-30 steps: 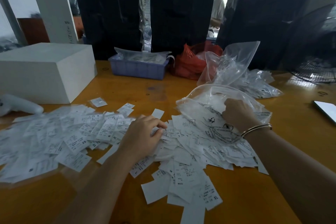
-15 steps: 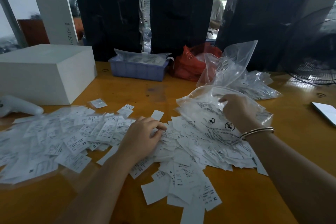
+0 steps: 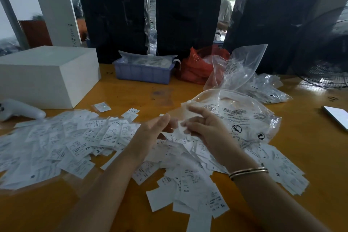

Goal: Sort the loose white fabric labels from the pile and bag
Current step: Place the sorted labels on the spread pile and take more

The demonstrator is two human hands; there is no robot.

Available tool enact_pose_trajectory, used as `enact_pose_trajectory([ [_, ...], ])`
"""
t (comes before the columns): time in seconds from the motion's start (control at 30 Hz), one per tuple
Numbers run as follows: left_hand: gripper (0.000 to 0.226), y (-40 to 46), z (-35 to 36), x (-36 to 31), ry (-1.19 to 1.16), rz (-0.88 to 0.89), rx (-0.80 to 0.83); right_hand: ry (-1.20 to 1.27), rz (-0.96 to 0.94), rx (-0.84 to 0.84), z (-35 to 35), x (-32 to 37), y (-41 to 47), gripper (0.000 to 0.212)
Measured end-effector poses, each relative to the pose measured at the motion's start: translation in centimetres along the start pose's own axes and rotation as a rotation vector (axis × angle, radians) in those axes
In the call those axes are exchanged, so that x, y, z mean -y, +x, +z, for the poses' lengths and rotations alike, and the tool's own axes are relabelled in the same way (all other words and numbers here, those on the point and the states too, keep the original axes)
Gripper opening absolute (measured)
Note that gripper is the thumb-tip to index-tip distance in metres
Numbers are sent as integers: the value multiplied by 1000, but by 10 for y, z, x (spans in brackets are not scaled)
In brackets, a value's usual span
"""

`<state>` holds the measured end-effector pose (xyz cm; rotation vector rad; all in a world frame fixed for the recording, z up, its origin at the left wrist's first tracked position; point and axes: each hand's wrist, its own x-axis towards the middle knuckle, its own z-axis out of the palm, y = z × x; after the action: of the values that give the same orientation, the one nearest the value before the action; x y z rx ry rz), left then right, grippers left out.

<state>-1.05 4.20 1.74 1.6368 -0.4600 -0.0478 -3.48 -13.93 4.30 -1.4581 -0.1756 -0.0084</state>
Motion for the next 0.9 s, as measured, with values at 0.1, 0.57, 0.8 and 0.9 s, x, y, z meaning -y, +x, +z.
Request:
enact_pose_trajectory([
  [0.1, 21, 2, 3, 2, 43, -36, -112, -68, 5, 28, 7, -11, 2, 36],
  [0.57, 19, 10, -8, 5, -389, -227, -485, -1479, -454, 109, 37, -47, 3, 37],
  [0.8, 12, 6, -6, -2, -576, -244, -396, -1011, -513, -121, 33, -41, -6, 17],
  [0.9, 18, 7, -6, -3, -602, -261, -398, -663, -469, -258, 27, -36, -13, 19],
])
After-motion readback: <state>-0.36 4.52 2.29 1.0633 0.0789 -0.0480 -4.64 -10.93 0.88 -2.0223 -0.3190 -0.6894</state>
